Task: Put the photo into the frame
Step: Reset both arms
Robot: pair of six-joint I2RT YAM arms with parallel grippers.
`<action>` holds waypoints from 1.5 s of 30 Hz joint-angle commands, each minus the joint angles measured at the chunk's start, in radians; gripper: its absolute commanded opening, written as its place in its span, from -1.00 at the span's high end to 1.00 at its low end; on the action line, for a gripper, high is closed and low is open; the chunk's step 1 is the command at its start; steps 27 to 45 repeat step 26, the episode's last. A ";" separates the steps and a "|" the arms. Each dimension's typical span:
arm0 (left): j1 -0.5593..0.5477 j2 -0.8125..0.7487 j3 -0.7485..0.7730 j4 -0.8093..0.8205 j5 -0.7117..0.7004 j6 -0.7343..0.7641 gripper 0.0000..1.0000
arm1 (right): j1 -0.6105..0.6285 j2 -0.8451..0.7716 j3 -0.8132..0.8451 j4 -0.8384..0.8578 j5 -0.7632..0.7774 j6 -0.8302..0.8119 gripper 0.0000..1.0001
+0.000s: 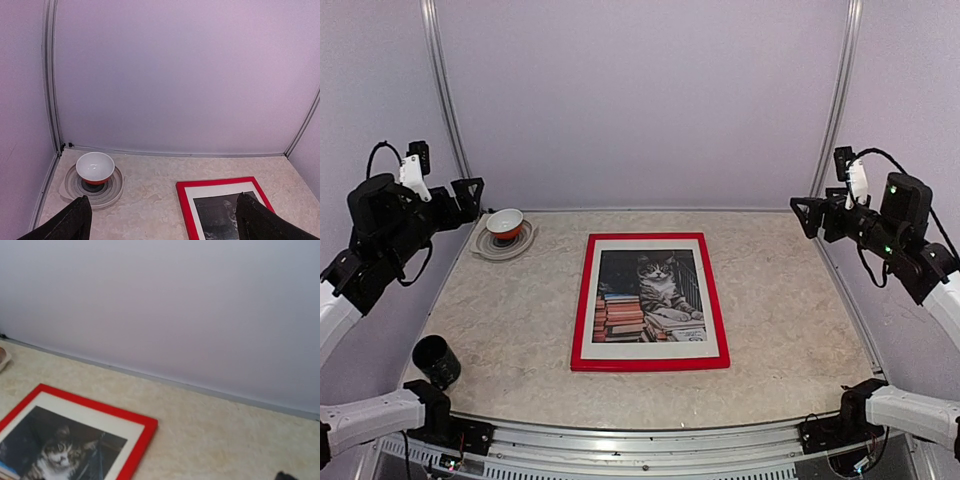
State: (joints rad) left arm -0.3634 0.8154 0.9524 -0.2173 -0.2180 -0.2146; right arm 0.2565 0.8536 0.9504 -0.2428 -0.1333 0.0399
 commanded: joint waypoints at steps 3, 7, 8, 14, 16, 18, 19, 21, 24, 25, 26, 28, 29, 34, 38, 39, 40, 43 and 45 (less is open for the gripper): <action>0.017 -0.131 -0.081 0.028 0.007 0.088 -0.98 | -0.006 -0.157 -0.048 -0.042 0.024 -0.024 -0.98; 0.038 -0.168 -0.112 0.039 0.009 0.081 -0.98 | -0.006 -0.250 -0.093 -0.030 0.043 -0.025 -0.98; 0.048 -0.167 -0.118 0.042 0.038 0.073 -0.98 | -0.007 -0.263 -0.099 -0.023 0.044 -0.025 -0.99; 0.143 -0.114 -0.126 0.055 0.194 0.004 -0.98 | -0.006 -0.307 -0.129 0.002 0.049 -0.025 -0.98; 0.157 -0.116 -0.133 0.066 0.208 -0.010 -0.98 | -0.006 -0.313 -0.138 0.007 0.048 -0.022 -0.99; 0.166 -0.118 -0.137 0.072 0.212 -0.021 -0.98 | -0.006 -0.317 -0.140 0.008 0.047 -0.020 -0.98; 0.167 -0.119 -0.139 0.074 0.212 -0.025 -0.98 | -0.006 -0.317 -0.143 0.009 0.047 -0.019 -0.98; 0.169 -0.117 -0.141 0.076 0.237 -0.030 -0.98 | -0.007 -0.317 -0.148 0.011 0.052 -0.017 -0.98; 0.170 -0.108 -0.142 0.073 0.243 -0.037 -0.98 | -0.006 -0.312 -0.151 0.013 0.055 -0.011 -0.98; 0.170 -0.107 -0.141 0.074 0.243 -0.038 -0.98 | -0.006 -0.311 -0.151 0.012 0.053 -0.012 -0.98; 0.170 -0.106 -0.141 0.077 0.243 -0.039 -0.98 | -0.005 -0.313 -0.151 0.011 0.051 -0.013 -0.98; 0.170 -0.106 -0.141 0.077 0.243 -0.039 -0.98 | -0.005 -0.313 -0.151 0.011 0.051 -0.013 -0.98; 0.170 -0.106 -0.141 0.077 0.243 -0.039 -0.98 | -0.005 -0.313 -0.151 0.011 0.051 -0.013 -0.98; 0.170 -0.106 -0.141 0.077 0.243 -0.039 -0.98 | -0.005 -0.313 -0.151 0.011 0.051 -0.013 -0.98; 0.170 -0.106 -0.141 0.077 0.243 -0.039 -0.98 | -0.005 -0.313 -0.151 0.011 0.051 -0.013 -0.98; 0.170 -0.106 -0.141 0.077 0.243 -0.039 -0.98 | -0.005 -0.313 -0.151 0.011 0.051 -0.013 -0.98; 0.170 -0.106 -0.141 0.077 0.243 -0.039 -0.98 | -0.005 -0.313 -0.151 0.011 0.051 -0.013 -0.98; 0.170 -0.106 -0.141 0.077 0.243 -0.039 -0.98 | -0.005 -0.313 -0.151 0.011 0.051 -0.013 -0.98; 0.170 -0.106 -0.141 0.077 0.243 -0.039 -0.98 | -0.005 -0.313 -0.151 0.011 0.051 -0.013 -0.98</action>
